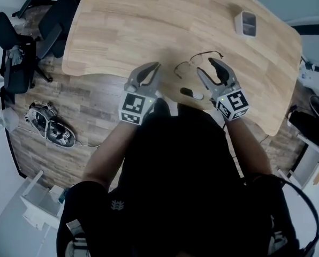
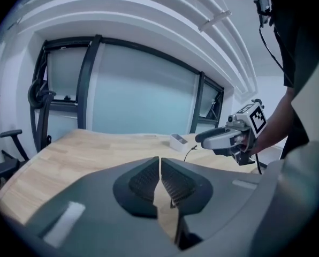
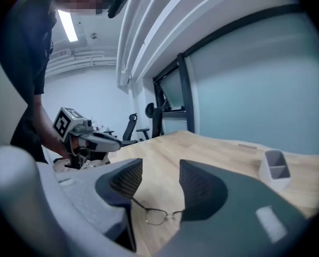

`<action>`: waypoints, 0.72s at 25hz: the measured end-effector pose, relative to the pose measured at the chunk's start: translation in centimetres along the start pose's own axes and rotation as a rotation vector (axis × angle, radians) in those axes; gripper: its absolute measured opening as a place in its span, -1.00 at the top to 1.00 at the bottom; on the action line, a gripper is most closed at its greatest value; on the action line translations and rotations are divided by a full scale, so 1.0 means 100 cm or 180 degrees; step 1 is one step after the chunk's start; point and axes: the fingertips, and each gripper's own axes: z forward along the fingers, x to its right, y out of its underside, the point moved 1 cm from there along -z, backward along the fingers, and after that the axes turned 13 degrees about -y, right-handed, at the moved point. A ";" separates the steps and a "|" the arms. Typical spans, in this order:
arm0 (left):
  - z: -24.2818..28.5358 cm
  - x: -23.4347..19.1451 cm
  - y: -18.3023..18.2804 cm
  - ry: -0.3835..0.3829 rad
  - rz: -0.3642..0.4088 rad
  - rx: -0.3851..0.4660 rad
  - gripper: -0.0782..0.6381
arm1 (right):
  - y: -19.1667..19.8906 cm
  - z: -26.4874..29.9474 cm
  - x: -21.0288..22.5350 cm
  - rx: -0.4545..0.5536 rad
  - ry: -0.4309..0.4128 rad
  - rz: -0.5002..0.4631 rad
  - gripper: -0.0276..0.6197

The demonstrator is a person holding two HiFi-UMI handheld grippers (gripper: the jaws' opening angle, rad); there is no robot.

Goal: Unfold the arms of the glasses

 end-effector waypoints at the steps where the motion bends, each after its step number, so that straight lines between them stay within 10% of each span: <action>1: 0.000 0.001 -0.010 -0.0015 0.0016 0.0092 0.75 | -0.005 -0.009 0.009 0.0059 0.0118 -0.0004 0.28; 9: 0.008 0.009 -0.033 -0.0024 0.0106 0.0268 0.76 | -0.034 -0.054 0.031 0.0453 0.0529 -0.0134 0.90; 18: 0.007 0.025 -0.037 0.0041 0.0192 0.0272 0.77 | -0.032 -0.064 0.036 0.0402 0.0649 -0.0133 0.91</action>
